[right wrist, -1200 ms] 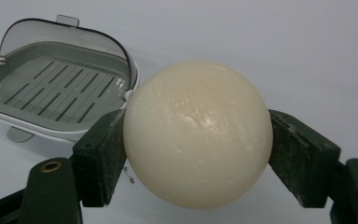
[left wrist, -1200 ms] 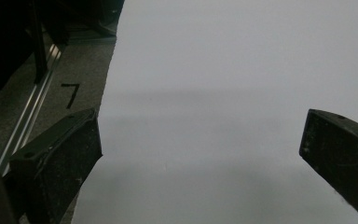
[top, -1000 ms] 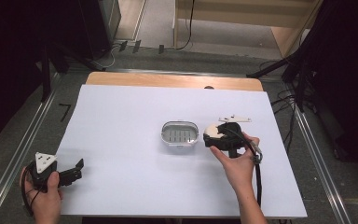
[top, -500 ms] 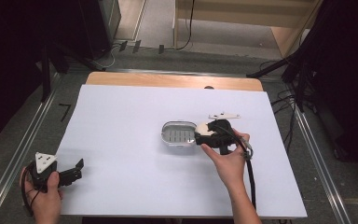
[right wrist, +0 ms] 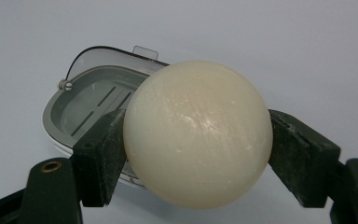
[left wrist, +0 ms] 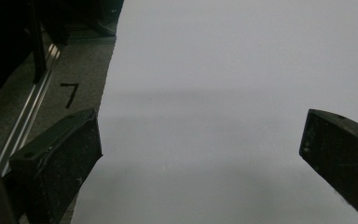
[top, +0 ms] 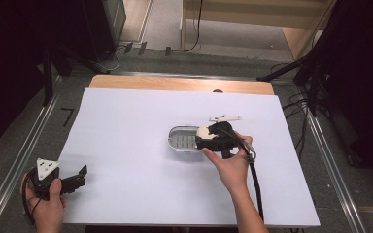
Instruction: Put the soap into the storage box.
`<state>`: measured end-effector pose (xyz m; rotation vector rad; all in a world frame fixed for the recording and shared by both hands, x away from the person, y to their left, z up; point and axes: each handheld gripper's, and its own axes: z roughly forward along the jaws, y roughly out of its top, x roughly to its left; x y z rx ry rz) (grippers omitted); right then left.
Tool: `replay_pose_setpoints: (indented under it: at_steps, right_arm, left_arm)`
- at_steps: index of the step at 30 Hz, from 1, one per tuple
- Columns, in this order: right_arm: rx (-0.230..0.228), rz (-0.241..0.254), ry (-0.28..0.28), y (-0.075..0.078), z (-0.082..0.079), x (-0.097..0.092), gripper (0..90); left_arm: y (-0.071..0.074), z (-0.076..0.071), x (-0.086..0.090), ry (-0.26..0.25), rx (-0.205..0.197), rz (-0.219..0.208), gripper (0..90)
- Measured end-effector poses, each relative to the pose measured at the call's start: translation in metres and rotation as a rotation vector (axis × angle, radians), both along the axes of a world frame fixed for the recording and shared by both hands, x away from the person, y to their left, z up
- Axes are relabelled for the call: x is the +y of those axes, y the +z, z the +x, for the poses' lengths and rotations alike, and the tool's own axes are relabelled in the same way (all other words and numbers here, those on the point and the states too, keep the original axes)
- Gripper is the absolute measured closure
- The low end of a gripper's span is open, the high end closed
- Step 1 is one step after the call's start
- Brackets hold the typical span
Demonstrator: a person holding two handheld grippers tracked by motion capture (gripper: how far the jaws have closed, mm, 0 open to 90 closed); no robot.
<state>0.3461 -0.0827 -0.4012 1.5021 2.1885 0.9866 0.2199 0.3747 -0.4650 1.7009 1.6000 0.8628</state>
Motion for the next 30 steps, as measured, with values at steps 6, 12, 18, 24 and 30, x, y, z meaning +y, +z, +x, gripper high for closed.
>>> replay_pose_setpoints:
  at_steps: [6,12,18,24,30]
  right_arm:
    - [0.000,0.001,0.013,0.001,0.002,0.008,25.3]
    - [0.001,0.000,0.030,0.001,0.004,0.018,25.2]
    - [0.007,-0.002,0.040,0.000,0.005,0.024,25.3]
    - [0.011,-0.001,0.044,-0.002,0.007,0.030,25.3]
    - [0.022,-0.002,0.049,-0.006,0.009,0.034,25.2]
  left_arm:
    - [0.000,0.000,0.000,0.000,0.000,0.001,0.0]
    - [0.000,0.000,0.000,0.001,0.001,0.000,0.0]
    - [0.000,0.000,0.000,0.001,0.003,-0.001,0.0]
    - [0.000,0.000,0.000,0.001,0.003,-0.001,0.0]
    - [0.000,0.000,0.000,-0.001,0.002,-0.004,0.0]
